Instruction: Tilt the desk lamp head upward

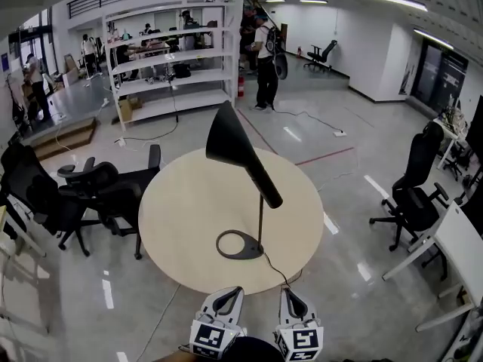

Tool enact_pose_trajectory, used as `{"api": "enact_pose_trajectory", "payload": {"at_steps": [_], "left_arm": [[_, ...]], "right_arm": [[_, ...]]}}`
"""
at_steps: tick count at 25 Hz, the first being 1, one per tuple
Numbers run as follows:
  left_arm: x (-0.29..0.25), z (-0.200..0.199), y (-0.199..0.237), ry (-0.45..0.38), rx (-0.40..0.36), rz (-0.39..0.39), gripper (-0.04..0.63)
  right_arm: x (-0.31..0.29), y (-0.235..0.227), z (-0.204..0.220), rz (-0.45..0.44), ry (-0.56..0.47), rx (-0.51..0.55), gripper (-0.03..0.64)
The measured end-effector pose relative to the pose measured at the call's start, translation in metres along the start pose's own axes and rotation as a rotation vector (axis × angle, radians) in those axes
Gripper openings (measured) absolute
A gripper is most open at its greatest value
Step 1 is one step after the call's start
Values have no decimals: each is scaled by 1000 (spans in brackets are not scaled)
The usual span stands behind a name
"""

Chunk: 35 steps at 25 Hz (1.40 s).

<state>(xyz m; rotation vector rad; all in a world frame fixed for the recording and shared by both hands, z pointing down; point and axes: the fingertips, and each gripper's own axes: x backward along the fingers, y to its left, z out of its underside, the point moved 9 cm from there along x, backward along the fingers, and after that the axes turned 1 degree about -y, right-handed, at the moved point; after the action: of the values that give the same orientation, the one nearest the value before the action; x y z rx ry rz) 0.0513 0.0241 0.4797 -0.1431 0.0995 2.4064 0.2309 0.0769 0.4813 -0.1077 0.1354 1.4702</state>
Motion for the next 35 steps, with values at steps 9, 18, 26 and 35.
{"api": "enact_pose_trajectory", "payload": {"at_steps": [9,18,26,35], "left_arm": [[72,12,-94,54,16,-136,48],[122,33,-109,35,4,-193,48],[204,46,-64,82,47,-243,48],[291,62,21,42,66,-205,48]], "right_arm": [[103,-11,19,-109,-29,-11,9],[135,24,47,-179,-30,11,9],[146,106,32,-142,38,34,9],[154,239,33,-59,79,19,9]]}}
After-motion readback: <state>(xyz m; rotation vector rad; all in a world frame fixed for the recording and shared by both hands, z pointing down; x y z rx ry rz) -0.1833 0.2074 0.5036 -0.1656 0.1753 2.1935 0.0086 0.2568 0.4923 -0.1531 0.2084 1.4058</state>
